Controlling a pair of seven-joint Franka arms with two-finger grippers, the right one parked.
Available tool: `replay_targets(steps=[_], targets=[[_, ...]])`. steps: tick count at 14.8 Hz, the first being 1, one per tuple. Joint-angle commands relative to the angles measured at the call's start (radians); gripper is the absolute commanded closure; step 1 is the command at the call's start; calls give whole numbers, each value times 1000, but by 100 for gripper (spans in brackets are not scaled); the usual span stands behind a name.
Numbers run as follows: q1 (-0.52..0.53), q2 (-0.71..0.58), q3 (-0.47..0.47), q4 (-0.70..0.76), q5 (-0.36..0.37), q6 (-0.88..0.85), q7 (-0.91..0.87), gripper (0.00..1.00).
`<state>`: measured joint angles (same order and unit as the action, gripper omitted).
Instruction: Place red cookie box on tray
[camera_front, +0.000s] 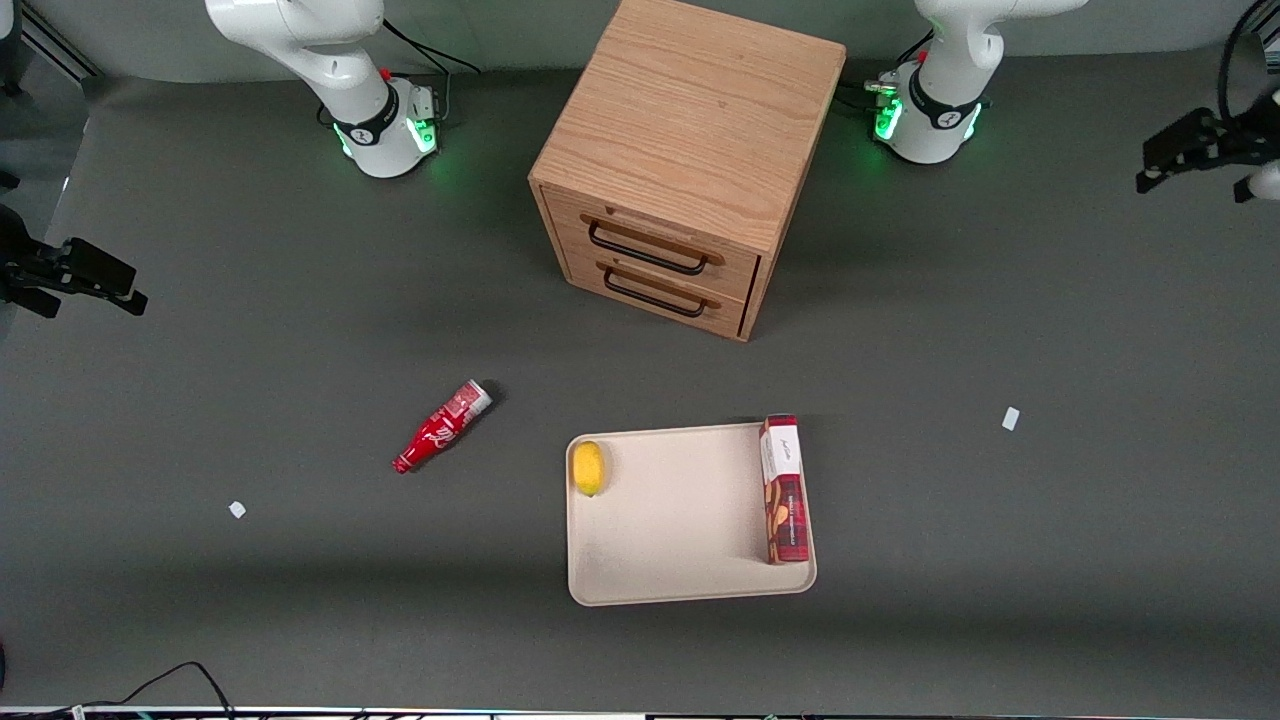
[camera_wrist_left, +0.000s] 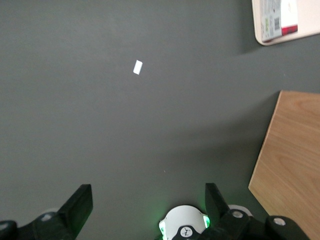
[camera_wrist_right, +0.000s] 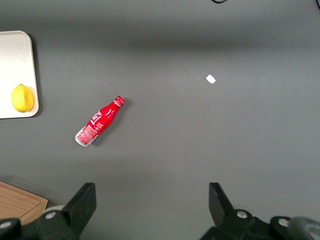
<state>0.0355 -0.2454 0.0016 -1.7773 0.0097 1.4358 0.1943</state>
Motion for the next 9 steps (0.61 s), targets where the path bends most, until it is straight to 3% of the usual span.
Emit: replay_targets(steps=[1,9], targets=[[36,-45,-52,-38,1,9,-1,0],[35,130,-52,251,1,-146,-3,0]])
